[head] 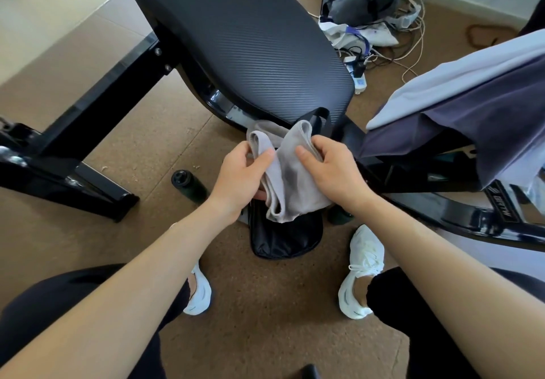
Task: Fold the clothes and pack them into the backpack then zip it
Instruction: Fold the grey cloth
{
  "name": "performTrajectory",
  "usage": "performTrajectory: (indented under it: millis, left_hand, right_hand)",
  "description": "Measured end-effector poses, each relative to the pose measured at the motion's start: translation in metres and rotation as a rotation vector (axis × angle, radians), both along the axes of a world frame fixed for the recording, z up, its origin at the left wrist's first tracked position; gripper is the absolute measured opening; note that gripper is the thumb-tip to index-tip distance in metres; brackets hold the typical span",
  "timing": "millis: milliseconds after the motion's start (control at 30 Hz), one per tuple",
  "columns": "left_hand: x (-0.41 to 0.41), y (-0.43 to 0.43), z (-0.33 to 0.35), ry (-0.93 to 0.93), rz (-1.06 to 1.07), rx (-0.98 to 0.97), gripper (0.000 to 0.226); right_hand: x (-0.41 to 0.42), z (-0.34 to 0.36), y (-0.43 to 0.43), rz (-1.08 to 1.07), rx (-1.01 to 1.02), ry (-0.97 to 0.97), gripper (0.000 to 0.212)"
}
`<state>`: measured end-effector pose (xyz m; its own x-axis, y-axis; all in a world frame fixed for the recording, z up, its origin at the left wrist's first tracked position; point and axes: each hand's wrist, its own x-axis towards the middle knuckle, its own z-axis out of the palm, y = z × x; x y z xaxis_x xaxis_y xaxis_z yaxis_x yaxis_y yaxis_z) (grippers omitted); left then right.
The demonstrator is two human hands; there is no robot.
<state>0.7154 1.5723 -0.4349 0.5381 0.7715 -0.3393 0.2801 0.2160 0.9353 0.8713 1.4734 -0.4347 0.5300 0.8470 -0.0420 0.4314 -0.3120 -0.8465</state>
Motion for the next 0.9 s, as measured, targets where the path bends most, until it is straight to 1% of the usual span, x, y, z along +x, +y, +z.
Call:
performTrajectory:
  millis: [133,233,300,367,400,467,533,567,600,667,767,833,900]
  left_hand:
    - [0.004,-0.008,0.001,-0.024,-0.039,-0.036,0.023]
    - [0.006,-0.013,0.004,-0.017,-0.086,-0.068,0.026]
    - [0.007,-0.013,0.009,-0.026,-0.106,-0.124,0.025]
    - [0.005,-0.011,0.015,-0.069,-0.135,-0.21,0.023]
    - [0.005,-0.011,0.019,-0.087,-0.161,-0.241,0.026]
    - [0.003,-0.009,0.021,-0.095,-0.236,-0.259,0.04]
    - [0.001,-0.008,0.022,-0.087,-0.305,-0.26,0.05]
    - [0.0,-0.006,0.022,-0.077,-0.335,-0.254,0.052]
    - [-0.001,-0.004,0.023,-0.061,-0.356,-0.24,0.052]
    - [-0.002,0.001,0.026,-0.009,-0.334,-0.169,0.049]
    - [-0.005,0.009,0.023,0.061,-0.127,-0.051,0.028]
    - [-0.004,0.011,0.016,0.082,0.047,-0.032,0.019]
    - [-0.003,0.012,0.007,0.062,0.198,-0.069,0.016]
  right_hand:
    - [-0.008,-0.003,0.0,0.062,0.009,-0.012,0.029]
    - [-0.013,-0.001,-0.002,0.109,0.008,0.032,0.031]
    - [-0.015,0.005,-0.001,0.117,0.02,0.095,0.037]
    - [-0.014,0.007,-0.002,0.133,0.013,0.156,0.035]
    - [-0.013,0.009,-0.004,0.16,-0.008,0.164,0.032]
    - [-0.015,0.009,-0.007,0.228,-0.083,0.102,0.024]
    - [-0.015,0.005,-0.008,0.244,-0.121,-0.01,0.036]
    - [-0.014,0.004,-0.007,0.229,-0.11,-0.033,0.036]
    - [-0.012,0.002,-0.006,0.209,-0.083,-0.022,0.031]
    - [-0.005,0.001,-0.005,0.185,-0.023,0.045,0.022]
    - [0.005,0.008,-0.006,0.151,0.0,0.178,0.025]
    - [0.009,0.017,-0.008,0.156,0.017,0.38,0.025]
    - [0.012,0.028,-0.012,0.14,0.063,0.686,0.027]
